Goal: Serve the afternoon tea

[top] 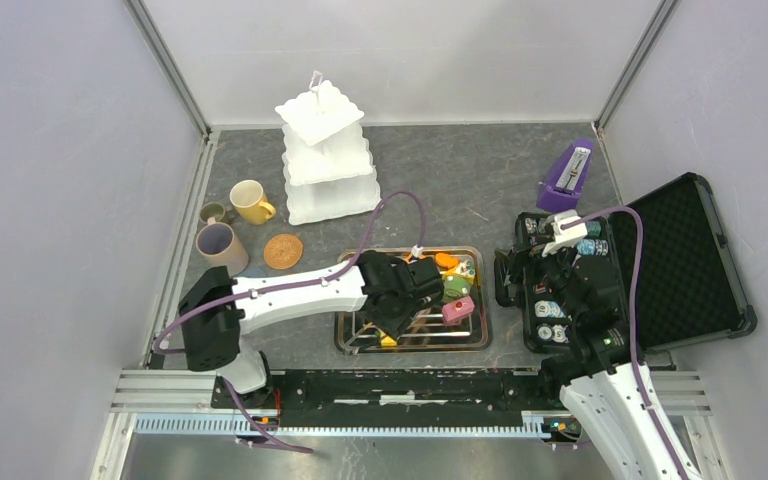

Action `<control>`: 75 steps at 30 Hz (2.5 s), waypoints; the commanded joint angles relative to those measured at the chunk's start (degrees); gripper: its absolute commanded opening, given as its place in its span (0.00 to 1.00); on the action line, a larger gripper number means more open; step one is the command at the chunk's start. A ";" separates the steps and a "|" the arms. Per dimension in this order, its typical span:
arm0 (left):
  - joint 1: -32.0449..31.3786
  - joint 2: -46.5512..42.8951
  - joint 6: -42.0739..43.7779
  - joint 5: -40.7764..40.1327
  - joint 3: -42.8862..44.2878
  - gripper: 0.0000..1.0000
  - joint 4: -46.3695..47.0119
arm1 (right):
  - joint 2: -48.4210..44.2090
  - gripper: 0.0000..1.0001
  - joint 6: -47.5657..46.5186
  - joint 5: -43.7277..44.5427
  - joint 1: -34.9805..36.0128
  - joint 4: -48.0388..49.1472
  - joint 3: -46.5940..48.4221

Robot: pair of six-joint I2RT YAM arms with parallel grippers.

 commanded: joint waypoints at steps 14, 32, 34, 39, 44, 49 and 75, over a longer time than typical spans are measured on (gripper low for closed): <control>5.99 -7.92 2.22 -3.82 4.85 0.20 -1.42 | 6.48 0.98 0.39 0.88 -0.25 0.57 5.08; 33.22 -11.02 9.66 -1.92 1.09 0.20 6.00 | 15.92 0.98 -2.02 -0.13 -0.24 2.31 9.35; 36.05 -11.81 10.19 -1.54 -0.26 0.20 6.92 | 16.49 0.98 -2.18 -0.35 -0.24 2.48 9.26; 41.34 -13.61 10.73 -1.09 -2.79 0.20 9.16 | 16.85 0.98 -2.36 -0.49 -0.21 3.28 9.29; 46.77 -14.40 11.19 -1.64 -4.73 0.20 12.46 | 17.03 0.98 -2.12 -1.31 -0.23 3.40 9.35; 49.72 -14.42 10.74 -2.38 -5.25 0.20 15.74 | 16.53 0.98 -2.02 -1.66 -0.24 3.39 8.95; 55.11 -6.28 8.89 -3.62 -7.13 0.21 26.60 | 15.86 0.98 -1.85 -1.64 -0.24 2.96 10.33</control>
